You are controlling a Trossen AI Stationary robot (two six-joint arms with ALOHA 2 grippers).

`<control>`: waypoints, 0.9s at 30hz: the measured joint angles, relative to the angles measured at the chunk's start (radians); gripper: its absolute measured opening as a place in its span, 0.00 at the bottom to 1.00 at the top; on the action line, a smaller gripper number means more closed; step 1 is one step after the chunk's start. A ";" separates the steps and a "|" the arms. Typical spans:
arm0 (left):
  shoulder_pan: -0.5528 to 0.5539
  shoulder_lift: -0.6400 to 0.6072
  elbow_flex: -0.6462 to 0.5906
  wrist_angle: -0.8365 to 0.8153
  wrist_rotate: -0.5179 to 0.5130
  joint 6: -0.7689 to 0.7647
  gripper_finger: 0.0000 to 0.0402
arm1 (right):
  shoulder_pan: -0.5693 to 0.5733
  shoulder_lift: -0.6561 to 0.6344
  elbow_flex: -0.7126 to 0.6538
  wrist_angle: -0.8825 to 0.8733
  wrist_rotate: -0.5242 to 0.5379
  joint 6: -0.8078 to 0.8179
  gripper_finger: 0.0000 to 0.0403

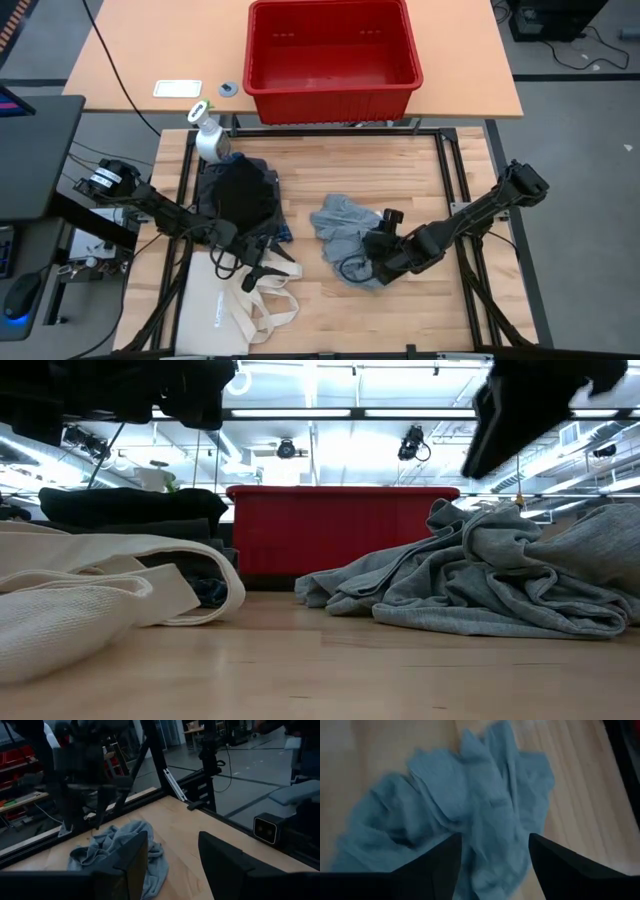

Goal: Fold Laundry from Bin
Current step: Fold the gray shirt

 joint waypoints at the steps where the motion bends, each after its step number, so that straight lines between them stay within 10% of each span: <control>1: 0.000 0.000 0.000 -0.001 0.000 -0.001 0.45 | -0.007 0.000 -0.009 -0.017 -0.005 0.000 0.59; 14: 0.000 0.000 0.000 -0.028 -0.004 -0.039 0.45 | -0.084 0.002 -0.128 0.114 -0.017 -0.040 0.73; 27: 0.001 0.000 0.000 -0.044 -0.004 -0.080 0.45 | -0.116 0.002 -0.184 0.254 -0.177 -0.164 0.03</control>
